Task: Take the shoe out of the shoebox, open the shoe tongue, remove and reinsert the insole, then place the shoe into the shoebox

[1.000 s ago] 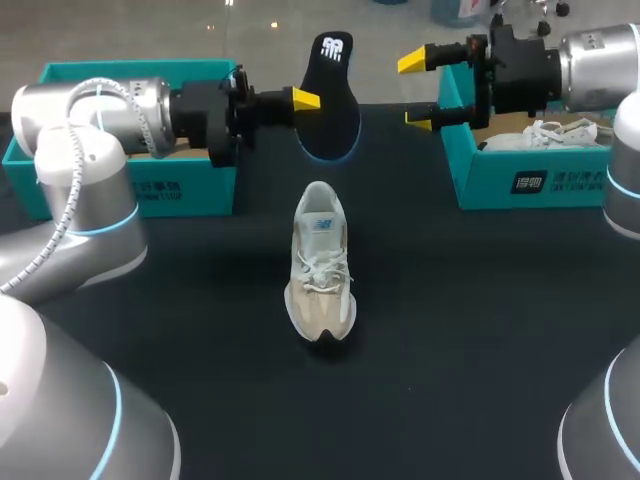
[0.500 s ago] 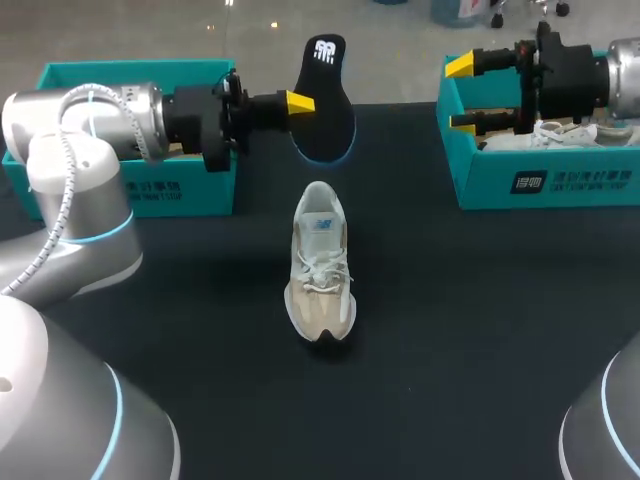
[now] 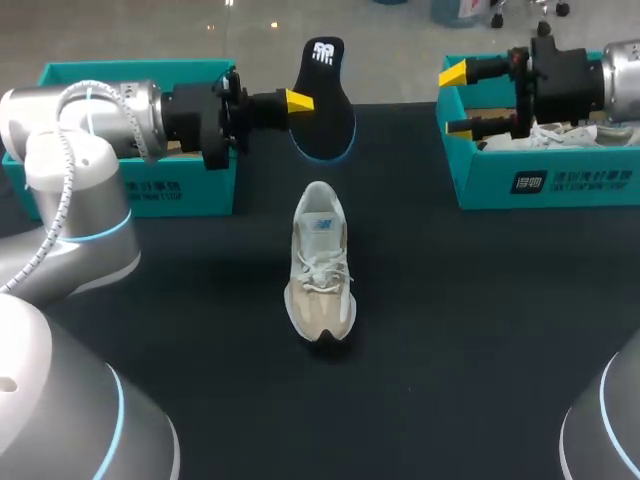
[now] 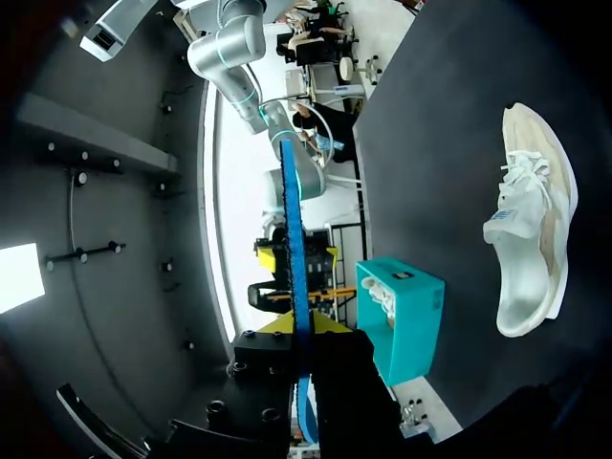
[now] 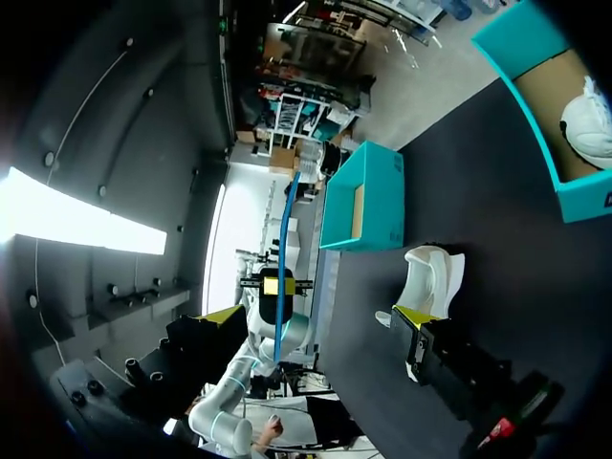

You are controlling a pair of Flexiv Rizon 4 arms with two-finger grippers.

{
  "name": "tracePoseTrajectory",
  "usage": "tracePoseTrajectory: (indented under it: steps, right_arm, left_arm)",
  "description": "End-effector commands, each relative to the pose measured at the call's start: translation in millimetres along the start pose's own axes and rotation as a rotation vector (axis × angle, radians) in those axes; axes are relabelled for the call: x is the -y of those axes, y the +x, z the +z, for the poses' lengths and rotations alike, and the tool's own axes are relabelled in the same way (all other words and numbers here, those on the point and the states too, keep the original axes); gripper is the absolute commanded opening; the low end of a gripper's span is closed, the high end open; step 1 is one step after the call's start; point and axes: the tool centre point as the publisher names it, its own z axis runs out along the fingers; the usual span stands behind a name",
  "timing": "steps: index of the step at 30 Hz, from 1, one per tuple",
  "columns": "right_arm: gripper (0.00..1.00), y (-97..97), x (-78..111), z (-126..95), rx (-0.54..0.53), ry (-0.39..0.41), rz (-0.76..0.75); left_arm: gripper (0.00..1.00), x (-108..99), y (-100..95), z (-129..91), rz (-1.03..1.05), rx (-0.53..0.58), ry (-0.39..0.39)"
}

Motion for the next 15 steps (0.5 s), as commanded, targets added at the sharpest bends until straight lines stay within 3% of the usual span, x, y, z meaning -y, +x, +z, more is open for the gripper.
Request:
tracePoseTrajectory:
  steps: [1,7,15]
  right_arm:
    - [1.0,0.2,2.8,0,0.002,-0.006,0.001]
    - [1.0,0.2,2.8,0,0.002,-0.006,0.001]
    - [1.0,0.2,2.8,0,0.002,-0.006,0.001]
  left_arm:
    - [0.0,0,-0.4,0,0.001,-0.002,-0.001]
    - [0.0,0,-0.4,0,0.001,-0.002,-0.001]
    - [0.0,-10,-14.0,-5,-0.494,0.043,-0.077]
